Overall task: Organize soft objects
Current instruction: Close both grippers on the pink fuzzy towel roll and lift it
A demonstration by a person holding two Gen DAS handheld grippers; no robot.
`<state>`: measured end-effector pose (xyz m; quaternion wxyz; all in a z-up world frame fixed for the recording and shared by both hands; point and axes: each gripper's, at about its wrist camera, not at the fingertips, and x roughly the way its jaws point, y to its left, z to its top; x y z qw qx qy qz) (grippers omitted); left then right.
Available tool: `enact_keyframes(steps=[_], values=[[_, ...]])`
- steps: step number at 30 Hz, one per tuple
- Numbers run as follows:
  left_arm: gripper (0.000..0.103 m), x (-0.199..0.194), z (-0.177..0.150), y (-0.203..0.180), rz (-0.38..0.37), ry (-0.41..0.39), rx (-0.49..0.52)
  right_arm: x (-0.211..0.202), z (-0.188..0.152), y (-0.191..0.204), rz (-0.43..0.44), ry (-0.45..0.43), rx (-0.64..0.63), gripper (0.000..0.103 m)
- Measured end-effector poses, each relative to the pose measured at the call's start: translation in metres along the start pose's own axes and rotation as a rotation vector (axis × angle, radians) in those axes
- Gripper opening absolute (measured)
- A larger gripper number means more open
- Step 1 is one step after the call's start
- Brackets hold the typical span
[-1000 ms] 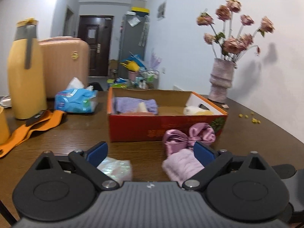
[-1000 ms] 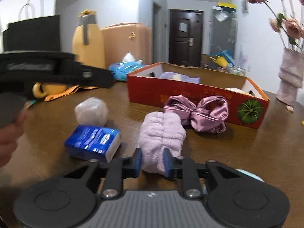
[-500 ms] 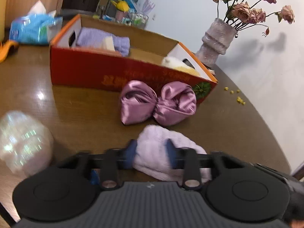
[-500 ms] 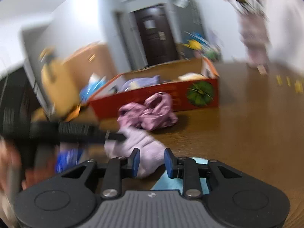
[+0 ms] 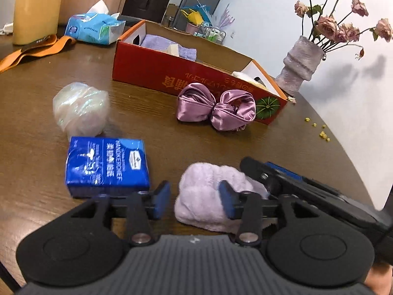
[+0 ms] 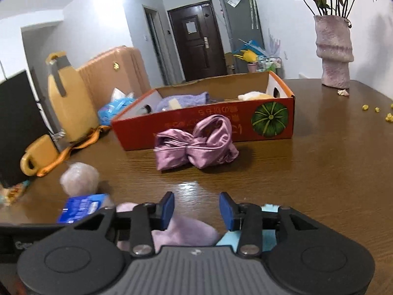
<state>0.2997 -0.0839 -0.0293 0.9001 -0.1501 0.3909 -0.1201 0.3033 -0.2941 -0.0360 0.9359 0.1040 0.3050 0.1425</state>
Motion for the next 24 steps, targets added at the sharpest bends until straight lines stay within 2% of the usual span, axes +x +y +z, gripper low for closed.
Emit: enact_keyframes(steps=[3, 5, 7, 8, 10, 12, 16, 20, 22, 24], values=[[0.053, -0.001, 0.006, 0.013, -0.020, -0.010, -0.058, -0.012, -0.005, -0.007, 0.055, 0.015, 0.042, 0.038], [0.051, 0.005, 0.009, 0.016, -0.043, -0.005, -0.045, -0.015, -0.010, -0.009, 0.090, 0.033, 0.059, 0.038], [0.034, 0.011, 0.007, 0.016, -0.058, 0.025, -0.028, -0.014, -0.014, -0.009, 0.075, 0.041, 0.066, 0.037], [0.031, 0.009, 0.006, 0.015, -0.069, 0.018, -0.021, -0.014, -0.016, -0.010, 0.062, 0.050, 0.067, 0.036], [0.025, 0.002, 0.002, 0.011, -0.042, -0.015, 0.021, -0.017, -0.017, -0.014, 0.048, 0.047, 0.083, 0.039], [0.024, -0.004, -0.003, 0.009, -0.004, -0.050, 0.045, -0.020, -0.016, -0.016, 0.021, 0.042, 0.092, 0.043], [0.026, -0.009, -0.006, 0.017, -0.019, -0.047, -0.002, -0.019, -0.014, -0.013, 0.121, 0.050, 0.134, 0.044], [0.027, -0.014, -0.005, 0.022, -0.046, -0.030, -0.019, -0.008, -0.022, -0.004, 0.075, 0.087, 0.120, 0.043], [0.027, -0.014, -0.005, 0.026, -0.064, -0.017, -0.022, -0.006, -0.025, -0.005, 0.079, 0.091, 0.138, 0.041], [0.026, -0.013, -0.005, 0.028, -0.072, -0.007, -0.014, -0.006, -0.028, -0.003, 0.078, 0.091, 0.135, 0.032]])
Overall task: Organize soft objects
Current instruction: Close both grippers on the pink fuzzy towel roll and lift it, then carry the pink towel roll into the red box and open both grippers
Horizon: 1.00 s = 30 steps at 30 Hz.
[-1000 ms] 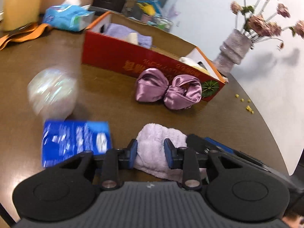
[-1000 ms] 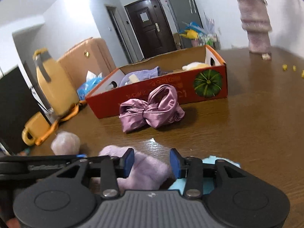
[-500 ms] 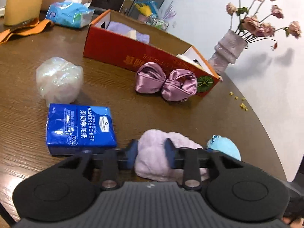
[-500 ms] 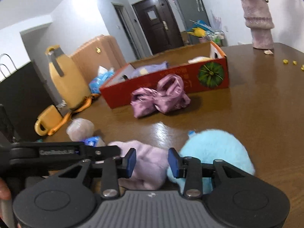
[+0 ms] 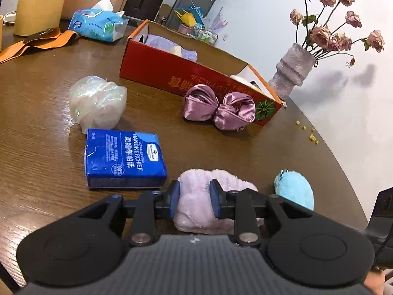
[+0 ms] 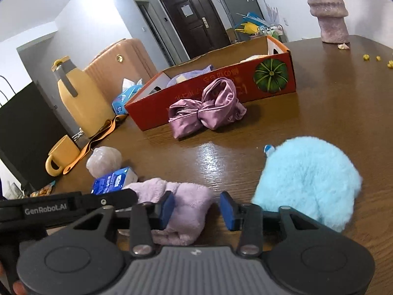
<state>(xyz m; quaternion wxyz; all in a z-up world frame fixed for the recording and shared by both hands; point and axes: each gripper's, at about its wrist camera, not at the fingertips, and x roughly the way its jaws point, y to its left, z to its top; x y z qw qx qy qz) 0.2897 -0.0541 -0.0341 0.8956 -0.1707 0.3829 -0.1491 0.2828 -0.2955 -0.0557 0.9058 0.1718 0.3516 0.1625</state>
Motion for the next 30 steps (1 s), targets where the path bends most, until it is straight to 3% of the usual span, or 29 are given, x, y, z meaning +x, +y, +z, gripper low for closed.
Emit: enact_keyframes(steps=[2, 12, 17, 20, 24, 27, 30], values=[[0.024, -0.001, -0.002, 0.000, 0.000, -0.003, 0.012, 0.001, -0.002, 0.005, 0.000, 0.000, -0.024, 0.025], [0.020, -0.005, -0.007, -0.003, 0.003, -0.016, 0.046, -0.005, -0.006, 0.020, -0.037, -0.027, -0.095, 0.014], [0.019, -0.022, 0.012, -0.022, -0.054, -0.107, 0.111, -0.031, 0.019, 0.027, -0.017, -0.128, -0.125, 0.013], [0.019, -0.027, 0.055, -0.036, -0.112, -0.163, 0.143, -0.044, 0.061, 0.030, 0.000, -0.211, -0.166, 0.013], [0.018, -0.003, 0.138, -0.058, -0.159, -0.147, 0.143, -0.034, 0.137, 0.031, -0.024, -0.276, -0.243, 0.013], [0.018, 0.036, 0.198, -0.071, -0.146, -0.119, 0.149, 0.001, 0.200, 0.022, -0.048, -0.251, -0.244, 0.013], [0.018, 0.087, 0.236, -0.068, -0.104, -0.049, 0.126, 0.052, 0.244, 0.003, -0.051, -0.148, -0.206, 0.013]])
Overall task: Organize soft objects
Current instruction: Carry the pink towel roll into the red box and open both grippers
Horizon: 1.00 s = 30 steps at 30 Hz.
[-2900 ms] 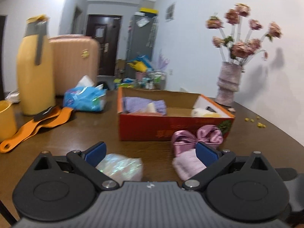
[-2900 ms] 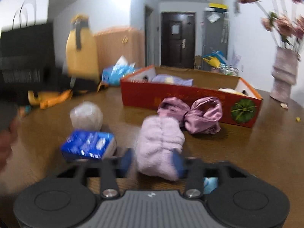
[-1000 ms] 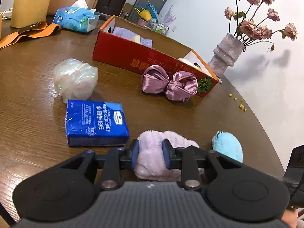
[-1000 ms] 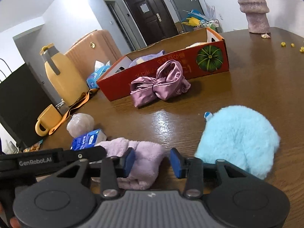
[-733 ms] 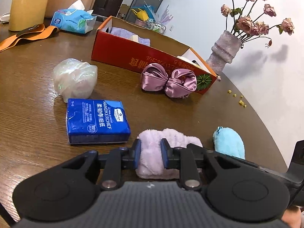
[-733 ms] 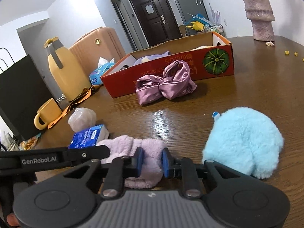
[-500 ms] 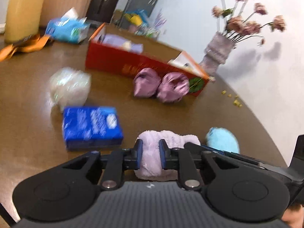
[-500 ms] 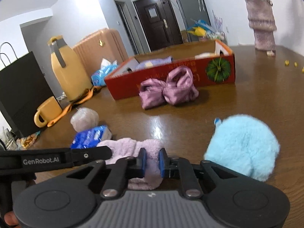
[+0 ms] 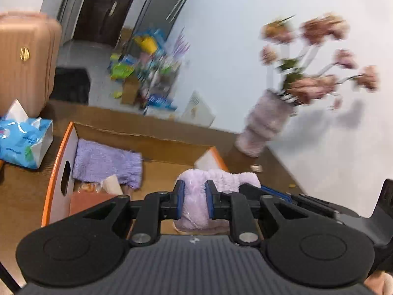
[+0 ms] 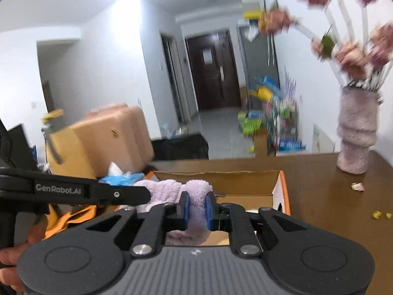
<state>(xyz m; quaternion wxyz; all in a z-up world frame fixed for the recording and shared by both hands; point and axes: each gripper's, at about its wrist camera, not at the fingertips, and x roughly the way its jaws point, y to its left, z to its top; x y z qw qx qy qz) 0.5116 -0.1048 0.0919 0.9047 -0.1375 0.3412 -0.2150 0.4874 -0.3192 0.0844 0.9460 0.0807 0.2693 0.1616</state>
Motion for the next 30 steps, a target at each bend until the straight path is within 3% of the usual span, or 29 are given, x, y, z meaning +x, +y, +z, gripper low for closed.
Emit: enact_keyframes(steps=[3, 8, 14, 17, 21, 23, 25, 29, 30], values=[[0.018, 0.046, 0.001, 0.025, 0.061, 0.078, -0.037, 0.056, 0.004, -0.018, 0.018, 0.118, 0.032, 0.013], [0.018, 0.089, -0.027, 0.047, 0.151, 0.186, 0.047, 0.116, -0.025, -0.018, -0.011, 0.272, -0.018, 0.014], [0.017, 0.105, -0.041, 0.046, 0.183, 0.221, 0.186, 0.136, -0.039, -0.014, -0.016, 0.349, -0.048, 0.014], [0.020, 0.106, -0.039, 0.045, 0.179, 0.223, 0.184, 0.135, -0.039, -0.012, -0.029, 0.361, -0.054, 0.018], [0.029, 0.085, -0.028, 0.043, 0.179, 0.197, 0.160, 0.112, -0.028, -0.012, -0.063, 0.323, -0.035, 0.040], [0.036, 0.059, -0.017, 0.038, 0.180, 0.143, 0.159, 0.090, -0.015, -0.012, -0.077, 0.274, -0.038, 0.043], [0.053, 0.025, -0.007, 0.028, 0.200, 0.078, 0.183, 0.060, -0.001, -0.009, -0.088, 0.223, -0.045, 0.046], [0.062, -0.052, 0.003, 0.012, 0.212, -0.061, 0.236, -0.007, 0.018, -0.001, -0.104, 0.102, -0.046, 0.058], [0.069, -0.070, 0.003, 0.008, 0.217, -0.100, 0.245, -0.024, 0.019, 0.003, -0.105, 0.068, -0.050, 0.059]])
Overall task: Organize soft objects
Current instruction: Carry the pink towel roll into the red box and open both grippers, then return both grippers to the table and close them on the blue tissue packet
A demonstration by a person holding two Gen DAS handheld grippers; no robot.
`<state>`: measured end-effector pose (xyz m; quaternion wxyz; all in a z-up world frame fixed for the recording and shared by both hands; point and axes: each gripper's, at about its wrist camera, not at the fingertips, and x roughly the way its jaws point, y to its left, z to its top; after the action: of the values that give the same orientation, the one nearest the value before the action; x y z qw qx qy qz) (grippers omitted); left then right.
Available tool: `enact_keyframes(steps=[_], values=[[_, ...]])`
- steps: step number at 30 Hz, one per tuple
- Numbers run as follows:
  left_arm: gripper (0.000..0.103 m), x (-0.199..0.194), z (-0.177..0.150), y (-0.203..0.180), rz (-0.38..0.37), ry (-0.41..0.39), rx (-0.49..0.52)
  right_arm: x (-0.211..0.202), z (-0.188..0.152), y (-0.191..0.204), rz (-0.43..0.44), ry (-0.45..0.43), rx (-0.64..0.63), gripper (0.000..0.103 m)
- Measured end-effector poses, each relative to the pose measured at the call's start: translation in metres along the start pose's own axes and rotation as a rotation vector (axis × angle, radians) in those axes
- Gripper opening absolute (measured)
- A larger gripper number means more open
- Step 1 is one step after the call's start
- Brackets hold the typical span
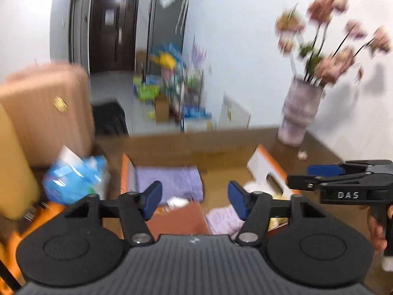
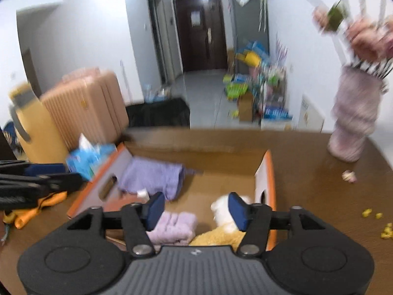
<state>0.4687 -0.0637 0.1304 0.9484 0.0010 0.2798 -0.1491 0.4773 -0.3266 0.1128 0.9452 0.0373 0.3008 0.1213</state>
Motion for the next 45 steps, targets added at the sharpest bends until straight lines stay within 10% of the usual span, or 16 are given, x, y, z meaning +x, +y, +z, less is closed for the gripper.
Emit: enact_keyframes(steps=[7, 20, 32, 40, 45], values=[[0.086, -0.092, -0.031, 0.004, 0.187, -0.225, 0.067, -0.096, -0.022, 0.030, -0.125, -0.363, -0.148, 0.094], [0.097, -0.162, -0.083, 0.017, 0.228, -0.334, 0.006, -0.146, -0.068, 0.055, -0.094, -0.421, -0.097, 0.094], [0.100, -0.192, -0.253, 0.035, 0.085, -0.159, -0.127, -0.155, -0.246, 0.107, 0.060, -0.309, -0.080, 0.094], [0.098, -0.164, -0.249, 0.052, 0.060, -0.089, -0.168, -0.128, -0.247, 0.122, 0.105, -0.216, -0.064, 0.092], [0.082, -0.122, -0.242, 0.057, 0.018, -0.022, -0.240, -0.087, -0.236, 0.132, 0.154, -0.129, -0.025, 0.074]])
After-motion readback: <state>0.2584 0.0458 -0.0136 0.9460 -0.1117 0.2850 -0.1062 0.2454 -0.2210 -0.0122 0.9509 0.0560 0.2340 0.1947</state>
